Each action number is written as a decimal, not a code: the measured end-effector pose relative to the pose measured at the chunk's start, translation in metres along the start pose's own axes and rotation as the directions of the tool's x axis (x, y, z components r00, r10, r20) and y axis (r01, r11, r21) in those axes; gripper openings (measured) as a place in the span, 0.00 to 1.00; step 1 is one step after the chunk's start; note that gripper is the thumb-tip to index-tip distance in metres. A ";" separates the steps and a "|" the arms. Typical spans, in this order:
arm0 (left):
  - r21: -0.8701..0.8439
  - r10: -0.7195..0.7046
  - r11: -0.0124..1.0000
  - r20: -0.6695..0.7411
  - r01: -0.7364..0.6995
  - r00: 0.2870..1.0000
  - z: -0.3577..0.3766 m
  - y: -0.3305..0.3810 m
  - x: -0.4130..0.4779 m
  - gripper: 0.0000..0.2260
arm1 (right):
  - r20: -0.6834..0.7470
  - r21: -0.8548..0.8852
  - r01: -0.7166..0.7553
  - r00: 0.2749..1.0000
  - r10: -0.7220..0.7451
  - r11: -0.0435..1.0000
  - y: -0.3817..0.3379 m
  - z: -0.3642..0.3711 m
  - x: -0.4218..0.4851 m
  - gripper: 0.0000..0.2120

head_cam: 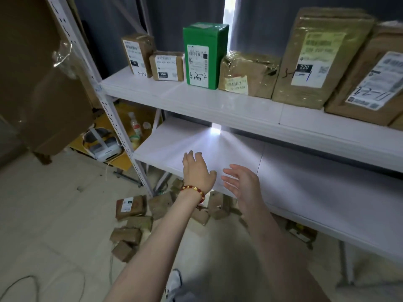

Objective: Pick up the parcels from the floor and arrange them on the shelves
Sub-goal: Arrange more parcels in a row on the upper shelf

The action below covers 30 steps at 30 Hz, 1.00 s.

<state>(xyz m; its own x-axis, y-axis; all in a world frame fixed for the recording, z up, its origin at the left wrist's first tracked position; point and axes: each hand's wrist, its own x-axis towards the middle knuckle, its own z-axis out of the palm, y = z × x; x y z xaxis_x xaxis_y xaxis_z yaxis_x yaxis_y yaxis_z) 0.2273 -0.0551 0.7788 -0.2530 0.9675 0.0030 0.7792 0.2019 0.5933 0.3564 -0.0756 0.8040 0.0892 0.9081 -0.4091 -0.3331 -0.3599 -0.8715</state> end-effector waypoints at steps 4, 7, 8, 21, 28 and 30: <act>0.056 -0.014 0.998 0.043 0.012 0.999 0.016 -0.009 -0.011 0.30 | -0.012 0.006 -0.050 0.999 0.050 0.999 0.022 -0.012 0.003 0.07; 0.065 -0.003 0.998 0.085 -0.002 0.996 0.023 -0.011 -0.010 0.30 | -0.038 0.004 -0.067 0.997 0.067 0.998 0.034 -0.014 0.012 0.06; 0.072 0.005 0.997 0.097 -0.012 0.995 0.026 -0.013 -0.009 0.30 | -0.047 0.002 -0.075 0.996 0.075 0.997 0.039 -0.014 0.016 0.05; 0.178 -0.108 0.982 0.224 0.068 0.969 0.106 -0.129 0.013 0.27 | -0.133 -0.171 -0.222 0.971 0.200 0.960 0.189 -0.033 0.088 0.11; 0.261 -0.224 0.953 0.276 0.152 0.935 0.235 -0.215 0.036 0.27 | -0.208 -0.278 -0.241 0.960 0.187 0.930 0.324 -0.094 0.197 0.15; 0.278 -0.230 0.950 0.317 0.142 0.920 0.282 -0.240 0.049 0.27 | -0.207 -0.283 -0.269 0.954 0.215 0.921 0.369 -0.116 0.240 0.10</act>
<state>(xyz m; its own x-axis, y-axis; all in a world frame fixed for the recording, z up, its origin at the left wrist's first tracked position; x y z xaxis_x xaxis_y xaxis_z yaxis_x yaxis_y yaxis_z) 0.1900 -0.0135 0.4098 -0.2304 0.8919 -0.3893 0.8638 0.3716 0.3401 0.3638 -0.0151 0.3527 0.2076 0.7451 -0.6339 -0.0654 -0.6360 -0.7689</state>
